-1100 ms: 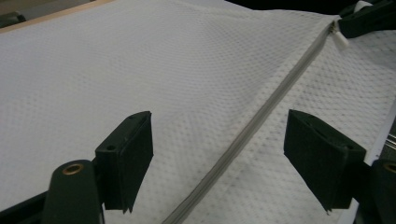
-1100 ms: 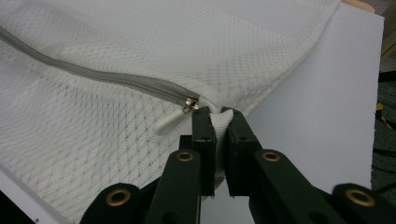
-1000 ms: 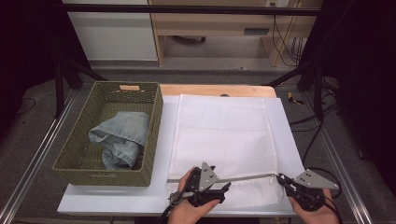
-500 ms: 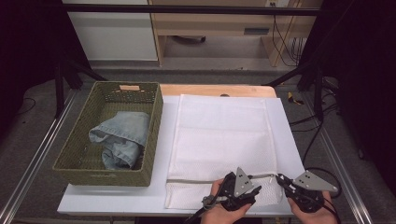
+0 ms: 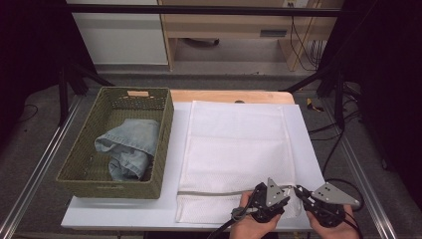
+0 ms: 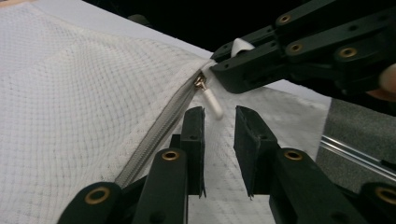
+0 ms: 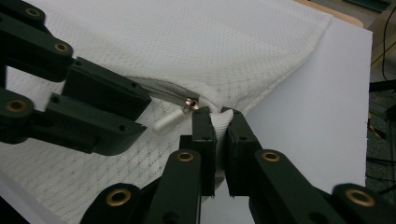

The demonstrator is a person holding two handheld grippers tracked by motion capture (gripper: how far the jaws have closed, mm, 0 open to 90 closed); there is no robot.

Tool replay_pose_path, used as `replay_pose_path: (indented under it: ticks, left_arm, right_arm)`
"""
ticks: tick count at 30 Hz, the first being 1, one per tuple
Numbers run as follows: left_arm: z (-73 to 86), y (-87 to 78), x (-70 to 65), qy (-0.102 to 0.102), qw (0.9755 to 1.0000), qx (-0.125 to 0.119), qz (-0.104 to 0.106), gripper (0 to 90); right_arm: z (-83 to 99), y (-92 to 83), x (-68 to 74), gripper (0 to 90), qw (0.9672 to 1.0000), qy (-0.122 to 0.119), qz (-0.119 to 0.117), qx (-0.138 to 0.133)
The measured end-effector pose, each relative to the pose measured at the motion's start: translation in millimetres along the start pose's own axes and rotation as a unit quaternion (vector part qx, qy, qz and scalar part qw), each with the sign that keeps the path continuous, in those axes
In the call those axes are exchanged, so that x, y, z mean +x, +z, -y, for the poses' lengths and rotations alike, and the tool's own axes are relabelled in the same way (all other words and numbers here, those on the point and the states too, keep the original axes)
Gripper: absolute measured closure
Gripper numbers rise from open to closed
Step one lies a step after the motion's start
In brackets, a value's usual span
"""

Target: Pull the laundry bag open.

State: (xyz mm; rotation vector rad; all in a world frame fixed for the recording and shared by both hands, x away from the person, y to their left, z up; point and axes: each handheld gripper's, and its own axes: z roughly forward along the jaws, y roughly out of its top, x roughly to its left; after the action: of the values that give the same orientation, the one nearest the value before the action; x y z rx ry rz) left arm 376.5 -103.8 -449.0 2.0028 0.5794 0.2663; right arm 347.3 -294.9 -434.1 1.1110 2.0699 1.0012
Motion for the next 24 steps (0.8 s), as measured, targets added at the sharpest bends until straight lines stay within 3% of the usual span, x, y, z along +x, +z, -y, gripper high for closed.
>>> replay_pose_path:
  ticks: [9, 14, 24]
  left_arm:
    - [-0.7, 13.6, 2.7, -0.020, 0.9998, 0.006, 0.002, 76.7]
    - [-1.9, 18.0, 2.8, -0.021, 0.9997, 0.007, -0.010, 81.4]
    - [-0.6, 20.4, 2.8, -0.045, 0.9987, 0.004, -0.022, 86.2]
  right_arm:
    - [-1.7, -2.5, 2.2, 84.9, 1.0000, -0.008, -0.002, -0.002]
    - [-2.2, -2.4, 3.3, 84.9, 0.9999, -0.009, -0.005, -0.001]
    - [-1.4, -0.5, 4.6, 84.9, 0.9999, -0.012, -0.005, 0.007]
